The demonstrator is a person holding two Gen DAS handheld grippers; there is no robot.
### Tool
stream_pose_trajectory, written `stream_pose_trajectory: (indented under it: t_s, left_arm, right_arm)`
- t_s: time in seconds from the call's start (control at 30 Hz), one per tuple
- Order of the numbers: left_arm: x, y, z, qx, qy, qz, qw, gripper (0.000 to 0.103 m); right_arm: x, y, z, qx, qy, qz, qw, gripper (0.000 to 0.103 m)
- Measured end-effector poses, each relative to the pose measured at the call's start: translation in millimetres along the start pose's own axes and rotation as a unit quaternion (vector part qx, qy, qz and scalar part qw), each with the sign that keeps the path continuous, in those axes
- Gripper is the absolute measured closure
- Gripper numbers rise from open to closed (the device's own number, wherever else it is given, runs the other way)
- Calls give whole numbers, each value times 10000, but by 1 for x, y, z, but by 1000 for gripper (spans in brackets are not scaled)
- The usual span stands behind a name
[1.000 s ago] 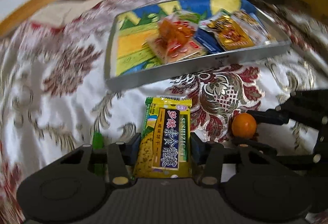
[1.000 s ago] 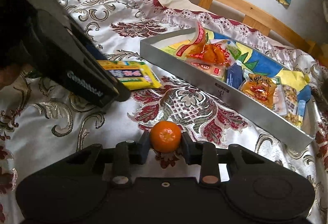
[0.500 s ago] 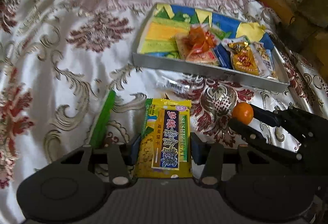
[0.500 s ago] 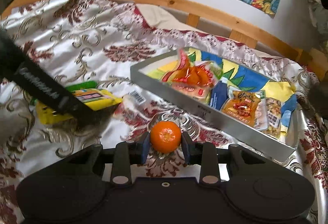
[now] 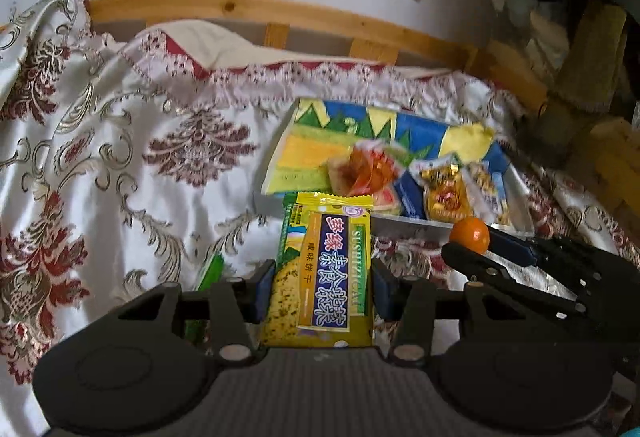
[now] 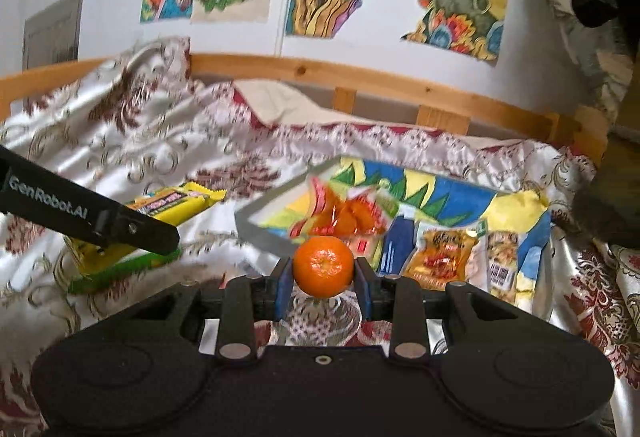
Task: Organize snacks
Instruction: 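Carry the yellow bar and mandarin into the silver tray and open both tools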
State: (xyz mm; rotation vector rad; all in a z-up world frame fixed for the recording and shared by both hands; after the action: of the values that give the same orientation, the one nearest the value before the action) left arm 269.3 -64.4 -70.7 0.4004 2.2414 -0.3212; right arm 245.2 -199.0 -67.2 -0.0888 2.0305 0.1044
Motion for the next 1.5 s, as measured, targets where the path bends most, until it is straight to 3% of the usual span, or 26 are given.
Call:
stream_pose_trajectory:
  t_s: [0.27,0.47,0.6,0.87,1.37,1.5]
  left_arm:
    - [-48,-17,25,-19,-306,176,9994,50]
    - [-98,-60,70,385,-491,220,9978,50]
    - [-113,-96,109,639,-428,332,9965,50]
    - [-95,-138,172,780,35,618,9950,50]
    - [-65,-127,196,335,389,547,9972,50]
    - [-62,-123,196,320,420,464,9975,41]
  right_arm:
    - [-28,-51,5,524,-348,203,9978,68]
    - [-27,-113,18,1192,-182,626,9907,68]
    - [-22,-147,23,1551,-86,879,9839,68]
    - [4,-182,40,1897,543,1355,9709,68]
    - [5,-175,44,1961,571,1249,9709,67]
    - [6,-176,45,1937,557,1288,9710,63]
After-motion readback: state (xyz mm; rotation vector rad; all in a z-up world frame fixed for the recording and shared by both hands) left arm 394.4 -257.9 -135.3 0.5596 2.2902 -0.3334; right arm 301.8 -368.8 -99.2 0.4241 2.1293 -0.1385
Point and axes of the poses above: each gripper's, at about its wrist camera, not at the fingertips, and z roughly the way its jaws point, y to its left, x to its underside, the point moved 10 cm from there along z, roughly the way its jaws point, and after that the axes turned 10 degrees about z, right-handed, at the moved point
